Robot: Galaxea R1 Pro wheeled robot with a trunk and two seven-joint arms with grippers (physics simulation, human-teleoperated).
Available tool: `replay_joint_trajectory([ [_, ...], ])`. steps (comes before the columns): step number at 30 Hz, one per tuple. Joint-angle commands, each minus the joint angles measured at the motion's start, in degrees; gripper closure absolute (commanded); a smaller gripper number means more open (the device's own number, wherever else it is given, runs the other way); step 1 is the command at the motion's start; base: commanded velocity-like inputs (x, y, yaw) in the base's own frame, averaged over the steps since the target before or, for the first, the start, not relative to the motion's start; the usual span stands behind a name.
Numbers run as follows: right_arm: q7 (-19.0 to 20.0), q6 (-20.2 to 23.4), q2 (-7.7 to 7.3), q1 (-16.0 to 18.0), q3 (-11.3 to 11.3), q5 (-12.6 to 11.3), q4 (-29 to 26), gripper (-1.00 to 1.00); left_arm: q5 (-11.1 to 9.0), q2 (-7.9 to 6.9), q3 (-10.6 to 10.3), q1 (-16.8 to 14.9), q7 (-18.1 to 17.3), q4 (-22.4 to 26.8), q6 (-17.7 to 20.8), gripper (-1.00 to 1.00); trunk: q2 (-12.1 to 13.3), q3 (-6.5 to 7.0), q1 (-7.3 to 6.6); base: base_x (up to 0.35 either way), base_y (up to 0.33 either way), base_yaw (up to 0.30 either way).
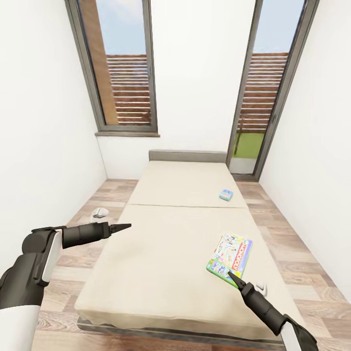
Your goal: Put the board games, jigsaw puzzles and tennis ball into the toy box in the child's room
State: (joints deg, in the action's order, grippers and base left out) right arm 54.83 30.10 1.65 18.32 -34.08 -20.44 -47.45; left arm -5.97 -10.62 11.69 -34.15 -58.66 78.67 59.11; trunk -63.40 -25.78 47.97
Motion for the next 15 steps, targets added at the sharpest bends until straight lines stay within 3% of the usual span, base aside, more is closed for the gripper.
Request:
replay_joint_trajectory([
  [1, 0.1, 0.4, 0.07, 0.0, -0.2, -0.1, 0.0, 1.0, -0.3, -0.01, 0.0, 0.0, 0.0, 0.0, 0.4, -1.0, 0.4, 0.14, -0.22, 0.0, 0.0, 0.0],
  [5, 0.0, 0.4, 0.06, 0.0, -0.2, -0.1, -0.1, 1.0, -0.2, -0.02, 0.0, 0.0, 0.0, 0.0, 0.4, -1.0, 2.0, 0.93, -1.1, 0.0, 0.0, 0.083],
  [15, 0.0, 0.3, 0.13, 0.0, 0.1, 0.4, 0.0, 1.0, -0.3, 0.05, -0.1, 0.0, 0.1, 0.0, 0.4, -1.0, 6.0, 2.8, -3.3, 0.0, 0.0, 0.262],
])
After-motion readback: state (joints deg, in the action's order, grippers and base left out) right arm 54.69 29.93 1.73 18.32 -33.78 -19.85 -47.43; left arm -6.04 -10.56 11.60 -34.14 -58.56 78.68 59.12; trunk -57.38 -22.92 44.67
